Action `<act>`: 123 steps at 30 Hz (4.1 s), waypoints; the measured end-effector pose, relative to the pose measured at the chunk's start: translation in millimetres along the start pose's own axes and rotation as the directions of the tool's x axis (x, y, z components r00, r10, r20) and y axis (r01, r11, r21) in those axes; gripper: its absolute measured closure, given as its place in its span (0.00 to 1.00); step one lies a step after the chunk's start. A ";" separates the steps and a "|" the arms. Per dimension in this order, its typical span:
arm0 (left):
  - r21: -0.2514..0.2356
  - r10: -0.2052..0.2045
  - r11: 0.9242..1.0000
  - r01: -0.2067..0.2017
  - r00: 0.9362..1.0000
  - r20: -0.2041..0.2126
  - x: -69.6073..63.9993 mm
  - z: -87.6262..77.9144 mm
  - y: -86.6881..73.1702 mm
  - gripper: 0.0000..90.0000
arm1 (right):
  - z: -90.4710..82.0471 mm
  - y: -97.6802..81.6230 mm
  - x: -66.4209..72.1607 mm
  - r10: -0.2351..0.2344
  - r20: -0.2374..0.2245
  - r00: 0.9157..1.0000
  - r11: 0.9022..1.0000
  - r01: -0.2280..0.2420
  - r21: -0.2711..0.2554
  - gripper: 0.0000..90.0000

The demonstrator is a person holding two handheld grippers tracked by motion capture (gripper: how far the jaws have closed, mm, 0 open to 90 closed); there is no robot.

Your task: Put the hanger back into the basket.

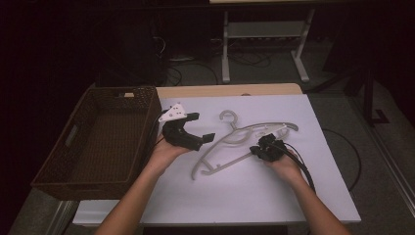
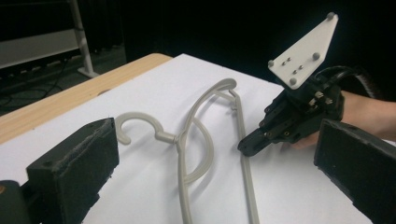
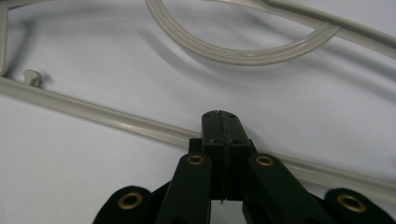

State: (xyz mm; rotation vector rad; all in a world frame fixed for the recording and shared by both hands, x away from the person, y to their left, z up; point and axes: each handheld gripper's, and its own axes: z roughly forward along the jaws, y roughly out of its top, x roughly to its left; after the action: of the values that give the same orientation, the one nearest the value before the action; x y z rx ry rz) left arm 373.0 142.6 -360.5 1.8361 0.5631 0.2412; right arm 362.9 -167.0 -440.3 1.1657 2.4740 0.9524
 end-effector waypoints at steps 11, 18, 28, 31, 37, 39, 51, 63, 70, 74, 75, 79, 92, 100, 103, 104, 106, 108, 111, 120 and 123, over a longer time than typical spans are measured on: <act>0.098 -0.012 0.995 0.014 1.000 -0.012 9.4 25.3 -15.7 0.00 | 0.3 -0.1 -0.5 -0.003 -0.003 1.000 1.000 0.003 0.003 0.99; 0.186 -0.041 0.982 0.038 0.999 0.008 22.1 50.4 -35.3 0.10 | 0.3 -0.2 -1.1 -0.002 -0.007 1.000 1.000 0.002 0.005 0.99; 0.304 -0.077 0.951 0.059 0.996 0.046 37.8 74.3 -53.7 0.22 | 0.4 -0.2 -1.5 -0.002 -0.011 1.000 1.000 0.002 0.005 0.99; 0.328 -0.081 0.943 0.058 0.995 0.057 37.8 79.4 -56.0 0.30 | 0.4 -0.2 -1.6 -0.003 -0.012 1.000 1.000 0.003 0.005 0.99; 0.360 -0.065 0.932 0.030 0.994 0.085 34.6 88.1 -56.6 0.44 | 0.5 -0.3 -1.6 -0.004 -0.011 1.000 1.000 0.004 0.004 0.99; 0.364 -0.066 0.931 0.028 0.994 0.093 32.6 90.6 -55.7 0.47 | 0.4 -0.3 -1.6 -0.004 -0.011 1.000 1.000 0.004 0.005 0.99; 0.390 -0.082 0.920 0.036 0.991 0.101 33.2 97.2 -56.9 0.76 | 0.5 -0.6 -2.1 -0.006 -0.012 1.000 1.000 0.006 0.005 0.99; 0.403 -0.097 0.913 0.060 0.993 0.073 35.1 98.0 -55.5 0.87 | 0.5 -0.7 -1.9 -0.005 -0.013 1.000 1.000 0.005 0.005 0.99; 0.385 -0.119 0.916 0.116 0.993 -0.015 34.0 95.7 -49.4 0.91 | 3.4 -1.1 -0.4 -0.019 -0.021 1.000 1.000 0.020 0.022 0.99; 0.388 -0.112 0.915 0.111 0.993 -0.021 36.9 95.4 -46.7 0.92 | 1.4 -1.7 0.3 -0.031 -0.022 0.999 0.999 0.031 0.022 0.99; 0.380 -0.127 0.917 0.126 0.992 -0.022 36.7 95.9 -46.8 0.92 | -1.8 -0.9 -0.3 -0.034 -0.022 0.999 0.999 0.034 0.009 0.99; 0.393 -0.108 0.913 0.108 0.994 -0.024 37.0 94.0 -45.9 0.92 | -7.1 0.3 0.3 -0.031 -0.032 0.999 0.999 0.031 -0.017 0.99; 0.383 -0.058 0.921 0.071 0.997 -0.045 30.6 85.1 -31.6 0.92 | -36.0 4.2 1.8 -0.005 -0.055 0.998 0.981 -0.006 -0.194 0.47; 0.369 -0.052 0.927 0.071 0.997 -0.061 27.6 74.7 -14.0 0.92 | -60.6 0.5 9.9 -0.033 -0.083 0.996 0.938 0.003 -0.345 0.16; 0.374 -0.039 0.926 0.061 0.997 -0.068 27.1 70.5 -7.5 0.92 | -65.9 -2.1 12.4 -0.042 -0.083 0.996 0.933 0.010 -0.360 0.16; 0.373 -0.035 0.926 0.059 0.997 -0.072 26.9 68.4 -4.1 0.92 | -68.5 -3.0 12.8 -0.048 -0.076 0.996 0.930 0.017 -0.367 0.16; 0.370 -0.029 0.927 0.056 0.996 -0.079 26.1 64.1 3.0 0.92 | -76.6 -5.1 13.0 -0.053 -0.070 0.996 0.920 0.021 -0.392 0.16; 0.370 -0.031 0.927 0.060 0.996 -0.083 24.7 60.2 9.5 0.92 | -81.8 -7.0 12.5 -0.042 -0.066 0.997 0.913 0.012 -0.407 0.16; 0.373 -0.027 0.926 0.062 0.995 -0.098 23.0 54.4 18.3 0.92 | -86.3 -9.3 10.9 -0.038 -0.061 0.997 0.903 0.008 -0.429 0.16; 0.354 -0.022 0.933 0.065 0.992 -0.125 20.6 30.7 43.7 0.92 | -99.3 -20.4 7.0 -0.002 -0.060 0.998 0.880 -0.027 -0.475 0.16; 0.358 -0.013 0.932 0.061 0.991 -0.135 20.1 20.3 52.5 0.92 | -101.8 -20.5 4.8 0.008 -0.054 0.999 0.871 -0.033 -0.491 0.16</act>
State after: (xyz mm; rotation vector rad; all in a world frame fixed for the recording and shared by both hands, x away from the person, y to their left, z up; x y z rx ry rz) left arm 412.7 122.8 -320.5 2.1750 0.7741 0.2455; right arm 299.9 -219.4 -376.3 0.9976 2.0612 1.5198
